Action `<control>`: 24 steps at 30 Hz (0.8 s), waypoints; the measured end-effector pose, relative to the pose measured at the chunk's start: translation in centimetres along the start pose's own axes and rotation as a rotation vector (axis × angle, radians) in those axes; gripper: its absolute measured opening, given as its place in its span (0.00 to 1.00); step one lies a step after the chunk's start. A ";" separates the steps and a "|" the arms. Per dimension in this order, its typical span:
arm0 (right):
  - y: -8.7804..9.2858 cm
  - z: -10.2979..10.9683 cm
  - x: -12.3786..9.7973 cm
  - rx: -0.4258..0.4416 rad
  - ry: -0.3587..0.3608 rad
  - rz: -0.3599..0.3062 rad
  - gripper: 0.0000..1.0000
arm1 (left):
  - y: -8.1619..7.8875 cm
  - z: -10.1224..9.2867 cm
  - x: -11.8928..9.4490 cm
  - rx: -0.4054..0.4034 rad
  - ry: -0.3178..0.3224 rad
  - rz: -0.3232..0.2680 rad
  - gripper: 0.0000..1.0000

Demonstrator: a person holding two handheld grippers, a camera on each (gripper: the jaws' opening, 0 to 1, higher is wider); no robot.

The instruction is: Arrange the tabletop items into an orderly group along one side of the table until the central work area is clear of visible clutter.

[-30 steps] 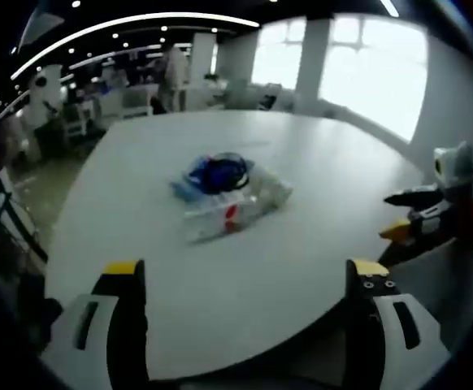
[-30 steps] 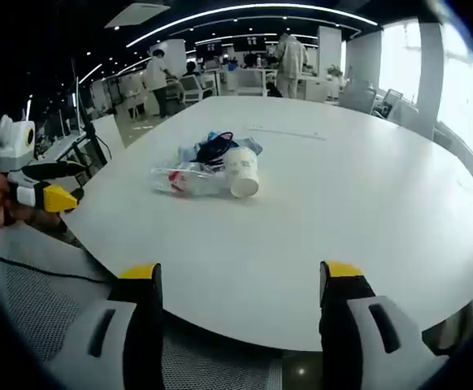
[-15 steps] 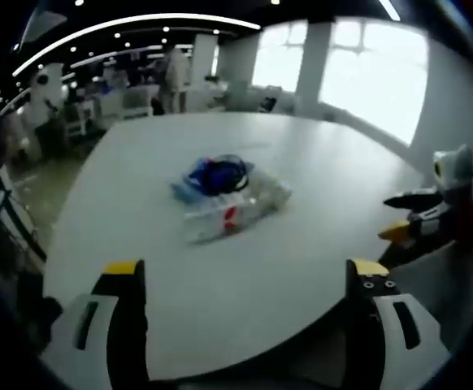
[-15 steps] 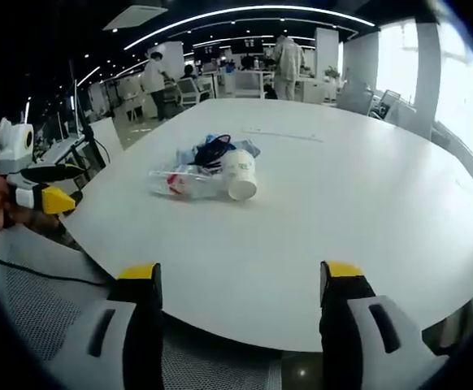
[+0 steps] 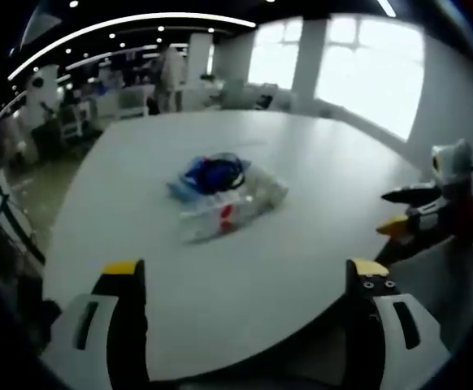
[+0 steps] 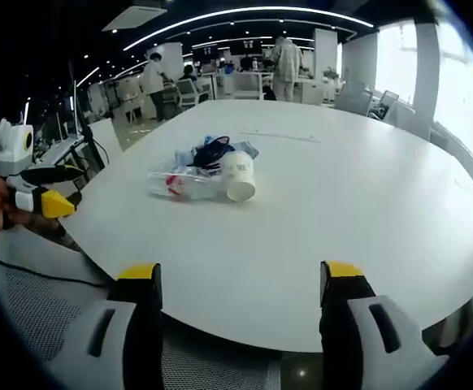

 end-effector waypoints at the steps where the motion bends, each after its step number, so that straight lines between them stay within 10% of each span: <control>1: 0.0 0.0 0.0 0.001 0.001 -0.001 0.79 | 0.0 0.0 0.0 0.006 -0.003 0.000 0.99; 24: 0.4 0.4 0.3 0.002 -0.020 0.028 0.79 | 0.1 0.4 0.1 0.002 -0.019 0.007 0.99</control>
Point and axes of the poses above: the point that each gripper's makers call its tool centre point, and the gripper's own axes: x roughly forward along the fingers, z roughly to its left, y roughly out of its underside, the point moved 1 cm from there along -x, roughly backward along the fingers, and after that the axes turned 10 degrees about -y, right-handed, at the moved point
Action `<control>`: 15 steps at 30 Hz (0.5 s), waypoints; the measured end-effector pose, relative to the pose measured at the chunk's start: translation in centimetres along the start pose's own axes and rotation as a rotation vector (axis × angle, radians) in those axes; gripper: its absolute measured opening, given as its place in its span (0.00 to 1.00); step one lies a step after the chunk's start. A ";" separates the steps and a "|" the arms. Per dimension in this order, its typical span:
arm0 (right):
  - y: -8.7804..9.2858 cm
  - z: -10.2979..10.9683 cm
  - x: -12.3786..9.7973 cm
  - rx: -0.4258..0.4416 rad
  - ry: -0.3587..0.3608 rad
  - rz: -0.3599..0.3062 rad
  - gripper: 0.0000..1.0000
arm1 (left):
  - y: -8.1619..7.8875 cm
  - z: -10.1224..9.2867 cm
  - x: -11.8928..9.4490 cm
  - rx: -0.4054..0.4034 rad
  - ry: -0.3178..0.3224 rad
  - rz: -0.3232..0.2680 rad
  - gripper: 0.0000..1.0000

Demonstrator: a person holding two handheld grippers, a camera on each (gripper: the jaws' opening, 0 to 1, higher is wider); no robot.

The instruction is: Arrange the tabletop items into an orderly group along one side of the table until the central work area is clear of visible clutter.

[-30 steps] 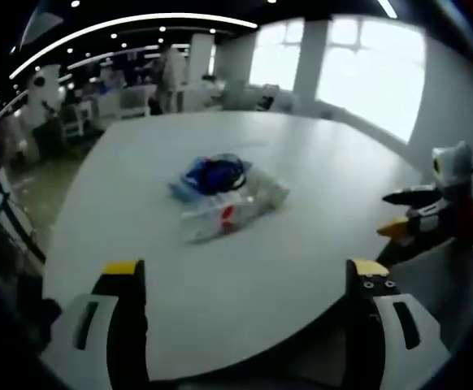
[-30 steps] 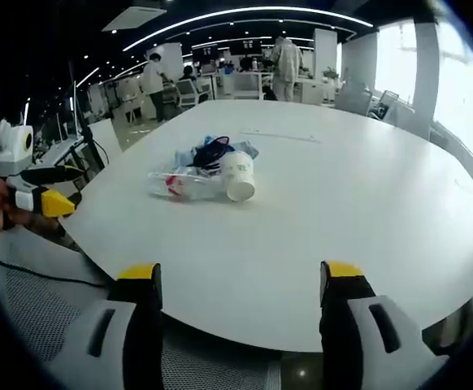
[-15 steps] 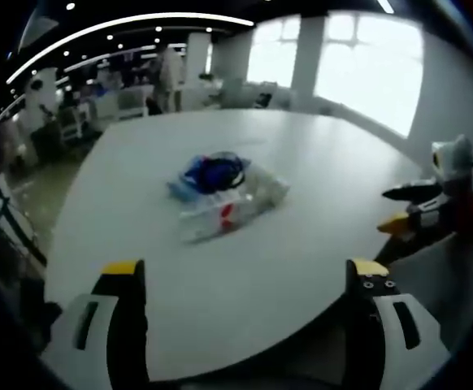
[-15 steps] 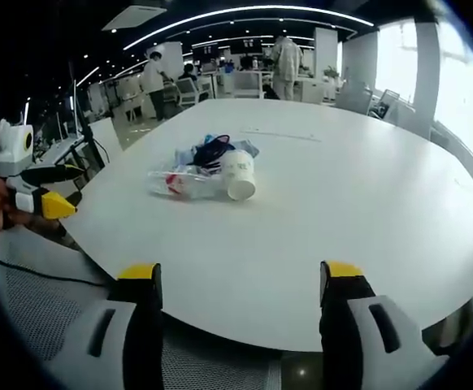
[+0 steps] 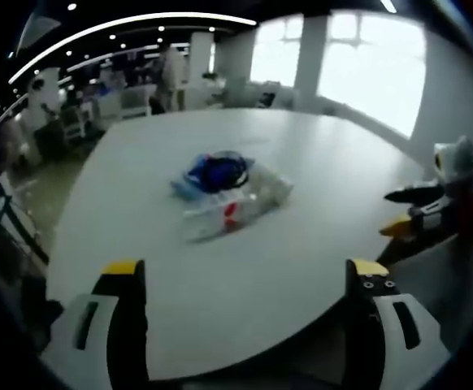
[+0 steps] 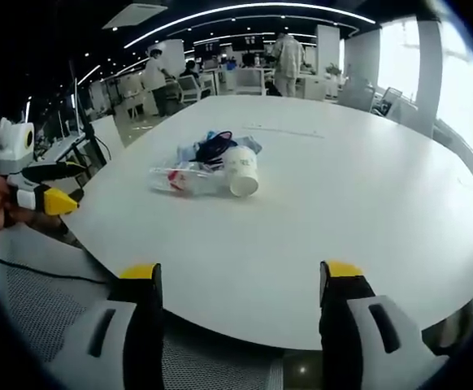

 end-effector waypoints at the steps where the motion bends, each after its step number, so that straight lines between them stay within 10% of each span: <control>1: 0.1 0.0 0.0 -0.002 -0.001 0.004 0.79 | 0.0 0.0 0.0 -0.004 0.001 0.002 0.99; 15: 0.0 -0.4 -0.2 0.010 0.010 -0.003 0.79 | -0.4 -0.5 -0.1 -0.036 0.041 -0.004 0.98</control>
Point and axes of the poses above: the point that each gripper's makers call its tool centre point, and the gripper's own axes: x roughly forward along the fingers, z roughly to its left, y roughly out of its underside, the point moved 1 cm from there along -x, roughly backward along the fingers, and after that the axes turned 10 degrees about -y, right-handed, at the moved point
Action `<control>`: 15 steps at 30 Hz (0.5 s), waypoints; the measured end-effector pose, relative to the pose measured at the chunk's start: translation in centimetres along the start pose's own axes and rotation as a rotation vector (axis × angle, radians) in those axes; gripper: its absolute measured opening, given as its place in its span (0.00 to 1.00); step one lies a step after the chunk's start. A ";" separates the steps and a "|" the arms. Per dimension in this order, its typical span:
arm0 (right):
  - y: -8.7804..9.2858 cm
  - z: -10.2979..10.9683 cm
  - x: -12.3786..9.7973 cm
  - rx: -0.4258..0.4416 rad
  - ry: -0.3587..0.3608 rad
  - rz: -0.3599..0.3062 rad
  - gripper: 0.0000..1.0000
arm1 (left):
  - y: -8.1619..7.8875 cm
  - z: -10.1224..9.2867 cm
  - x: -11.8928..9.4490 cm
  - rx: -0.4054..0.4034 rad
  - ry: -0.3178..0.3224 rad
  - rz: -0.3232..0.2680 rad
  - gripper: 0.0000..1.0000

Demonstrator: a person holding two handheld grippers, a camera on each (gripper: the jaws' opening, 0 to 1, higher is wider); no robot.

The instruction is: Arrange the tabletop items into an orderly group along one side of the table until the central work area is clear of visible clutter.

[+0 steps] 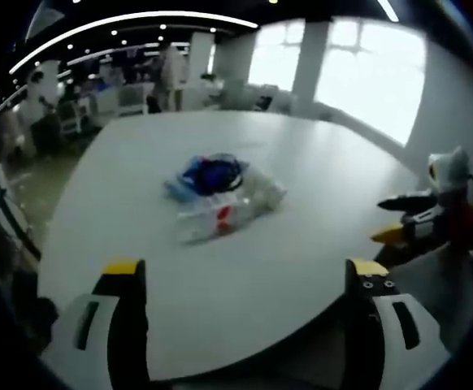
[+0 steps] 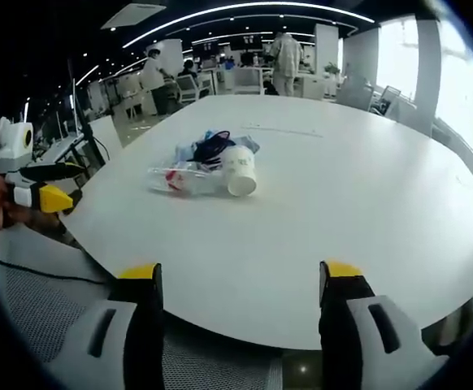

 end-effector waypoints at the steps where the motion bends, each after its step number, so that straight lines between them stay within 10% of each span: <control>1: 0.0 0.0 0.0 0.000 0.000 -0.001 0.79 | 0.0 -0.1 0.0 -0.008 0.008 0.001 0.98; 15: -0.1 0.1 0.0 -0.003 -0.003 -0.003 0.78 | -0.8 -0.6 0.3 -0.001 0.034 -0.005 0.98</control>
Point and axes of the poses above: the point that each gripper's makers call its tool centre point, and the gripper's own axes: x roughly forward along the fingers, z roughly to its left, y roughly out of its underside, the point moved 1 cm from there along -x, roughly backward along the fingers, and after that the axes turned 10 degrees about -y, right-handed, at the moved point
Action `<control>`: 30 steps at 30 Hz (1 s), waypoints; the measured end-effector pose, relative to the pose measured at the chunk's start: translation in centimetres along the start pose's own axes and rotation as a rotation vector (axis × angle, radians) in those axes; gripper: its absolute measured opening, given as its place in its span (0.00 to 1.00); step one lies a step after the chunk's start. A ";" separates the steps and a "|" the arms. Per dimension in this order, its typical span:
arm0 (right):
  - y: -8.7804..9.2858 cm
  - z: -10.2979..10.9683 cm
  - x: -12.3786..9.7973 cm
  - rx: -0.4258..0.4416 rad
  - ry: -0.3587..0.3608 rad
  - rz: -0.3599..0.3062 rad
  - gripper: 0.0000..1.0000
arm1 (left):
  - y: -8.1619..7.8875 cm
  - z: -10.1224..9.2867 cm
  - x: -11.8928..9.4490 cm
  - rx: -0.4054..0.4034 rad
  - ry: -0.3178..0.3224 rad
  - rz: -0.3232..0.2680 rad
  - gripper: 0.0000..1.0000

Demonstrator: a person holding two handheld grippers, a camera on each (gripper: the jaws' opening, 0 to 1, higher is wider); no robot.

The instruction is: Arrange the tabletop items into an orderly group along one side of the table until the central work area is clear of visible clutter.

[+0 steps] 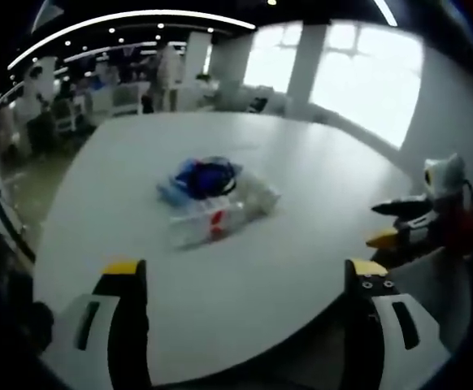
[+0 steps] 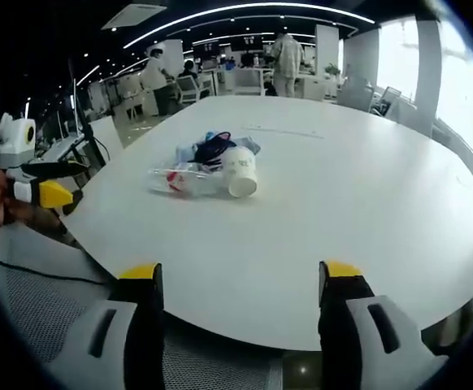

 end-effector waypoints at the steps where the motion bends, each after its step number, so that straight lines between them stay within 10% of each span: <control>1: 0.0 0.0 0.0 -0.001 0.000 -0.001 0.78 | -0.3 -0.1 0.2 0.014 0.007 -0.003 0.98; 30: -0.3 -0.5 -0.2 0.015 0.013 -0.020 0.78 | -3.2 -1.4 7.3 0.391 0.189 0.097 0.98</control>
Point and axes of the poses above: the point that each gripper's makers call its tool centre point, and the gripper's own axes: x roughly forward along the fingers, z roughly to its left, y roughly out of its underside, the point moved 1 cm from there along -x, roughly backward along the fingers, and after that the axes turned 10 degrees about -y, right-handed, at the moved point
